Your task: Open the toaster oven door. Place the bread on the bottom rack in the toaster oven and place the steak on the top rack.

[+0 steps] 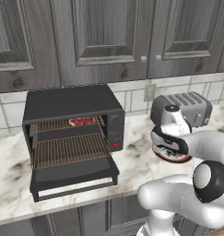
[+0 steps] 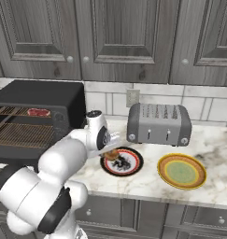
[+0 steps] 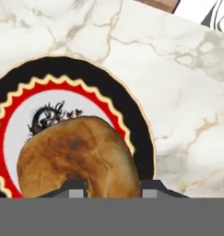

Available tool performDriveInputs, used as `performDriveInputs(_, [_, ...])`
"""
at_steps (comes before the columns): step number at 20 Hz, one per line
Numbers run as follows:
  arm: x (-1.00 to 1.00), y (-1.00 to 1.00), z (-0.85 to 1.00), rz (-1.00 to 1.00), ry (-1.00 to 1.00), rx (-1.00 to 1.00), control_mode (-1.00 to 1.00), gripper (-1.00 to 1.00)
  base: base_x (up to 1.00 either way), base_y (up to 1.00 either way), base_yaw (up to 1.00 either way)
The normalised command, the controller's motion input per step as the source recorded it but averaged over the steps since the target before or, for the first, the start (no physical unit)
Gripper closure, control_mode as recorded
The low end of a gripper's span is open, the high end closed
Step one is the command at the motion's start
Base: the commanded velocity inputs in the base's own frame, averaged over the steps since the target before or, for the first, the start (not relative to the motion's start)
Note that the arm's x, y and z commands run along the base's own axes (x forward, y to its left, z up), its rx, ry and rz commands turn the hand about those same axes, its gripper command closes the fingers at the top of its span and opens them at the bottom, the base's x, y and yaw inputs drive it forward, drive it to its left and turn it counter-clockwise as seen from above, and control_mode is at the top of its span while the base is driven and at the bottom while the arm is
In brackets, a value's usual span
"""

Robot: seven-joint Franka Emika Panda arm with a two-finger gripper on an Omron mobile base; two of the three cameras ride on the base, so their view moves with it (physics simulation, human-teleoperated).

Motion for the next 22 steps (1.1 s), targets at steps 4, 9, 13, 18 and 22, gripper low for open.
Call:
performDriveInputs(4, [-0.32,1.00,0.50,0.18,0.01,0.00,-1.00,1.00,0.00,0.00,0.00])
performDriveInputs(9, [-0.24,1.00,0.60,0.18,0.01,0.00,-1.00,1.00,0.00,0.00,0.00])
performDriveInputs(13, [-0.09,1.00,0.58,0.20,0.04,0.00,-1.00,1.00,0.00,0.00,0.00])
performDriveInputs(18, [-0.04,1.00,0.46,0.26,0.01,-0.02,-1.00,1.00,0.00,0.00,0.00])
performDriveInputs(22, [-0.15,1.00,0.30,0.28,0.00,-0.04,-1.00,1.00,0.00,0.00,0.00])
